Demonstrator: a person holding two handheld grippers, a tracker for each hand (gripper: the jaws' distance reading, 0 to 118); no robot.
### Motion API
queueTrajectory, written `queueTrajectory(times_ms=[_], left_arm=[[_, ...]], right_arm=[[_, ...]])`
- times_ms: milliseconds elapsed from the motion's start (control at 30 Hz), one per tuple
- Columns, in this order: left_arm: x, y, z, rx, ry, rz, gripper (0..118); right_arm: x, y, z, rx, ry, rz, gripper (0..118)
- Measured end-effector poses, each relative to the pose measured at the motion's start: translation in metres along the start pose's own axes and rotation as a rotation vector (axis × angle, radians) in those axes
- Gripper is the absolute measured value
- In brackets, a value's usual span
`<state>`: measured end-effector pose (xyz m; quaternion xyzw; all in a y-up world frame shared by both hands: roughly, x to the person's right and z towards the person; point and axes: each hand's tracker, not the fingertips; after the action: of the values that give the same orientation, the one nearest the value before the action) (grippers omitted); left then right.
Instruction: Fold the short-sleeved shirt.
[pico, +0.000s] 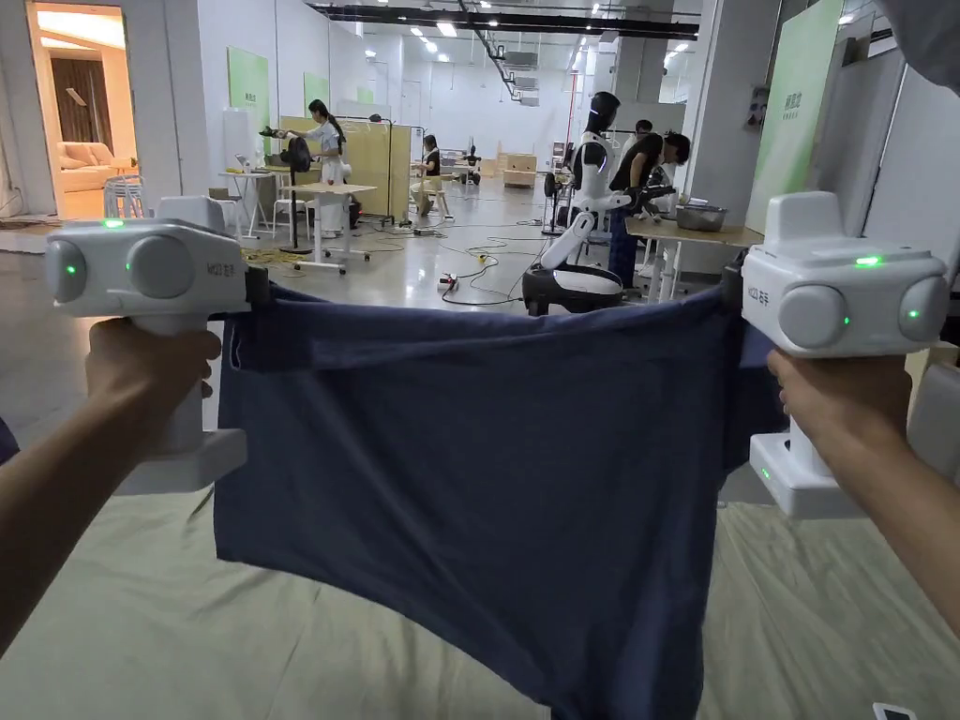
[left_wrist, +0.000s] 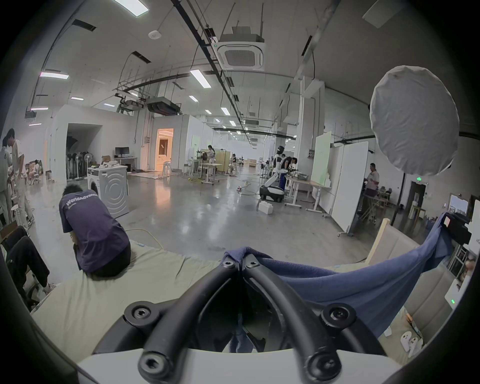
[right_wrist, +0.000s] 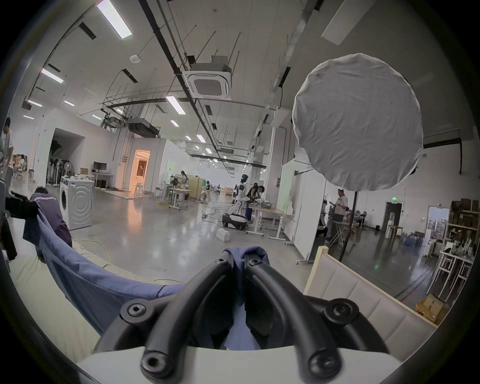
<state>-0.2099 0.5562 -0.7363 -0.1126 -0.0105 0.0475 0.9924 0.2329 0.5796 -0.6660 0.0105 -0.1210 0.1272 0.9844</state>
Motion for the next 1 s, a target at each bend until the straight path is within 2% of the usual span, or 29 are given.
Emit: queueTrajectory(times_ms=[200, 300, 533, 833, 1000], left_arm=[[0.007, 0.026, 0.000, 0.038, 0.001, -0.001, 1], [0.004, 0.016, 0.000, 0.058, 0.002, -0.014, 1], [0.006, 0.034, 0.030, 0.094, -0.011, -0.023, 1], [-0.011, -0.057, 0.048, -0.020, -0.045, -0.008, 1], [-0.017, -0.130, 0.086, -0.071, -0.080, 0.018, 1]], right_arm=[[0.002, 0.021, -0.005, 0.028, -0.031, 0.019, 6], [0.006, 0.037, -0.004, 0.057, -0.046, 0.038, 6], [0.010, 0.041, 0.020, 0.095, -0.057, 0.067, 6], [-0.001, -0.046, 0.083, -0.012, -0.027, 0.086, 6], [-0.003, -0.105, 0.132, -0.066, -0.008, 0.089, 6]])
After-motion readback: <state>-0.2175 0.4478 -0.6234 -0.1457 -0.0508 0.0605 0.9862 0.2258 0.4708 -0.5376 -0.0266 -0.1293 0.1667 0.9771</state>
